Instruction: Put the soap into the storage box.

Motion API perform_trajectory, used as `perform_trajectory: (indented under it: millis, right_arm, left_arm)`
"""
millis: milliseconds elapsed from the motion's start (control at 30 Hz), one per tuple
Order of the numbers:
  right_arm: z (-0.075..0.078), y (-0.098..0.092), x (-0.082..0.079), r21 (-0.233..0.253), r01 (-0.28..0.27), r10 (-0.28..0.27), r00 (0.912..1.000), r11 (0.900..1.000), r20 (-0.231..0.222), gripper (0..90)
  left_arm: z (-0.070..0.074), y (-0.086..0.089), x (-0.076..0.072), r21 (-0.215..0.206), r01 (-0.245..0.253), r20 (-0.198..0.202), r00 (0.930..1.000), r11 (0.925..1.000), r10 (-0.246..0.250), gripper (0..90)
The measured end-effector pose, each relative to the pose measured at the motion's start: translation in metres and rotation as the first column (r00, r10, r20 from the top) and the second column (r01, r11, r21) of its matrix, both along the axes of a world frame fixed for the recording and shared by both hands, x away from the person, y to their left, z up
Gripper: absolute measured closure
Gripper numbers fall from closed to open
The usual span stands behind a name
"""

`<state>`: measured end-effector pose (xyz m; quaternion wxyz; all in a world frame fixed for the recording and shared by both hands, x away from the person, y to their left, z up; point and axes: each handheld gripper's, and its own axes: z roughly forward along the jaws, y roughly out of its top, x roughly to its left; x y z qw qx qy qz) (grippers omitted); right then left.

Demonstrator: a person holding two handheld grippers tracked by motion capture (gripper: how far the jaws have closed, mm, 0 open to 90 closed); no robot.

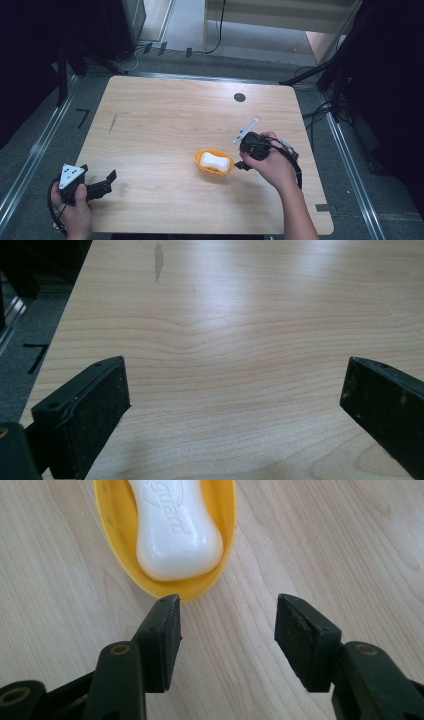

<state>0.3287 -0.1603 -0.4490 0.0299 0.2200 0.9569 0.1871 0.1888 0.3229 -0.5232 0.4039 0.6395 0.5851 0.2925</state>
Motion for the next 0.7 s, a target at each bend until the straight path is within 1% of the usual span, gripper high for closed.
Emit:
perform_trajectory:
  millis: [300,433,600,700]
  right_arm:
    - [-0.006,-0.011,-0.003,0.002,0.020,-0.020,0.9997,1.000,-0.010,45.0]
    - [-0.008,-0.015,-0.004,0.004,0.028,-0.028,0.9996,1.000,-0.007,44.5]
    - [-0.013,-0.024,-0.006,0.007,0.052,-0.052,0.9986,0.999,-0.007,42.8]
    - [-0.016,-0.029,-0.008,0.019,0.061,-0.061,0.9981,0.998,-0.003,41.6]
  left_arm:
    - [0.000,0.000,0.000,0.001,0.002,0.002,1.0000,1.0000,-0.002,0.0]
    - [0.000,0.000,0.000,0.002,0.002,0.002,1.0000,1.0000,-0.002,0.0]
    - [0.000,0.000,0.000,0.002,0.003,0.002,1.0000,1.0000,-0.003,0.0]
    - [0.000,0.000,0.000,0.001,0.002,0.002,1.0000,1.0000,-0.002,0.0]
